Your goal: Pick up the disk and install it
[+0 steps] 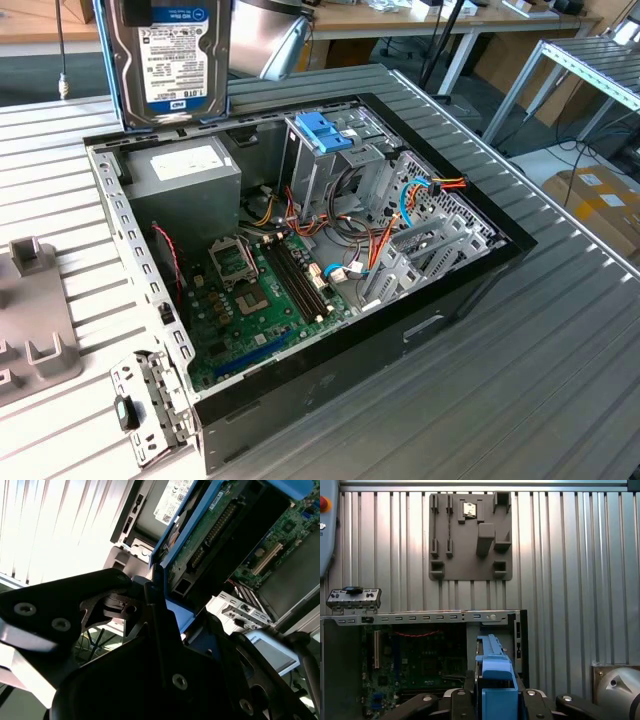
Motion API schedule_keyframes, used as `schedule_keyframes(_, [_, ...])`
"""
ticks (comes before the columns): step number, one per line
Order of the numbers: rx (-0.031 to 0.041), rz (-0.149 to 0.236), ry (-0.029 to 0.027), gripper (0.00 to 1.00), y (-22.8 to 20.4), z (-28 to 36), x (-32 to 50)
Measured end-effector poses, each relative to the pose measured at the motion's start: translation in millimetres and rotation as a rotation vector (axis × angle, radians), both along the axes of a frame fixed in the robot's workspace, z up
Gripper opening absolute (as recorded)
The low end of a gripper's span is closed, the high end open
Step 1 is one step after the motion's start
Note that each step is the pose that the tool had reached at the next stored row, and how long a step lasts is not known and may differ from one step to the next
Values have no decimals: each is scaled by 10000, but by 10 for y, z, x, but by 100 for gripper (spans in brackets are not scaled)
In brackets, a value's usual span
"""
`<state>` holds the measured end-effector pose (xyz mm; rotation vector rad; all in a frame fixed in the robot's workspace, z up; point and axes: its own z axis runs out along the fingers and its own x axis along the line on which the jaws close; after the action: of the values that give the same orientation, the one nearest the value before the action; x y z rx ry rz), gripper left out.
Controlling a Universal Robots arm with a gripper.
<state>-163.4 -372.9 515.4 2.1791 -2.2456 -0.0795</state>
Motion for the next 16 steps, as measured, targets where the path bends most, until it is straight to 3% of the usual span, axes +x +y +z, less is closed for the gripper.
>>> schedule_keyframes(16, [1,0,-1,37,-99,-1,1])
